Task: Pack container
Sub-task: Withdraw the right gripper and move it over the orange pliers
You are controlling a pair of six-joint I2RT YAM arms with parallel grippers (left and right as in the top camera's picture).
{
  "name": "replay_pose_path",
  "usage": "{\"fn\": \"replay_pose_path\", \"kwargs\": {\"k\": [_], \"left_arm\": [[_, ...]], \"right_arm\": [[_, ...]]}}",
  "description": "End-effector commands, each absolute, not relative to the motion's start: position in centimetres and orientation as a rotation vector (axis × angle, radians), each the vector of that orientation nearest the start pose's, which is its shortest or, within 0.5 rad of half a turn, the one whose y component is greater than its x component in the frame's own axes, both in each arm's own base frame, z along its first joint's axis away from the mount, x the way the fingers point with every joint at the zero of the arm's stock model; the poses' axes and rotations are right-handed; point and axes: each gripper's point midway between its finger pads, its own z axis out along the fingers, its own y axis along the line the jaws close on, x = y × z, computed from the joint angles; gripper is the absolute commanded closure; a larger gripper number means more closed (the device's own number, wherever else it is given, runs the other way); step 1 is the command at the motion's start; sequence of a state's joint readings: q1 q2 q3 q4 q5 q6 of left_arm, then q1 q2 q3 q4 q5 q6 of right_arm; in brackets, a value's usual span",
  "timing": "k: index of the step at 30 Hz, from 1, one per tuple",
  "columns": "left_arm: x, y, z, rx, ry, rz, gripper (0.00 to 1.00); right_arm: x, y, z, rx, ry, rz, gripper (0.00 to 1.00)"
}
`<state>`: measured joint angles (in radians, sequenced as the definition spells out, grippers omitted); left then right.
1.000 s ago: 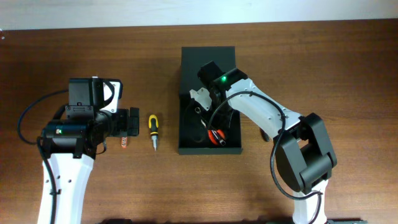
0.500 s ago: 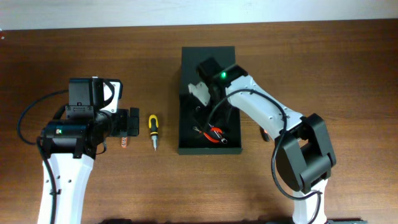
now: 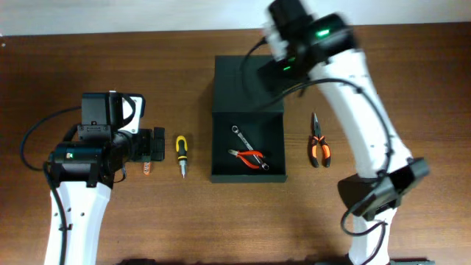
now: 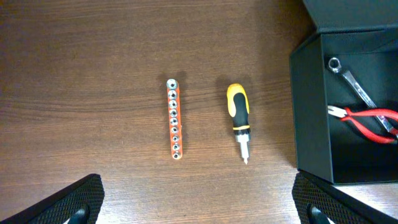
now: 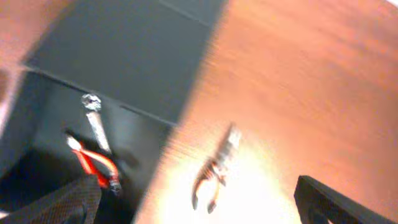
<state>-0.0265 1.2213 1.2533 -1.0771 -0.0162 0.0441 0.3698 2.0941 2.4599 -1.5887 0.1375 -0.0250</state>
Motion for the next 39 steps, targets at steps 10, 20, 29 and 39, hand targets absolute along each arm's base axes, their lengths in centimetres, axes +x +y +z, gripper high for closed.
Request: {"fn": "replay_pose_path", "kwargs": {"k": [10, 20, 29, 39], "left_arm": [[30.5, -0.2, 22.7, 0.069, 2.569, 0.051, 0.01], [30.5, 0.1, 22.7, 0.063, 2.569, 0.069, 0.01], [30.4, 0.1, 22.6, 0.063, 2.574, 0.068, 0.01], [30.4, 0.1, 22.6, 0.063, 2.574, 0.068, 0.01]], "right_arm": [[39.3, 4.4, 33.6, 0.052, 2.634, -0.054, 0.01], [31.4, 0.5, 25.0, 0.131, 2.932, -0.272, 0.01], [33.9, 0.5, 17.8, 0.123, 2.936, -0.277, 0.01], [31.7, -1.0, 8.8, 0.177, 3.062, 0.019, 0.01]]}}
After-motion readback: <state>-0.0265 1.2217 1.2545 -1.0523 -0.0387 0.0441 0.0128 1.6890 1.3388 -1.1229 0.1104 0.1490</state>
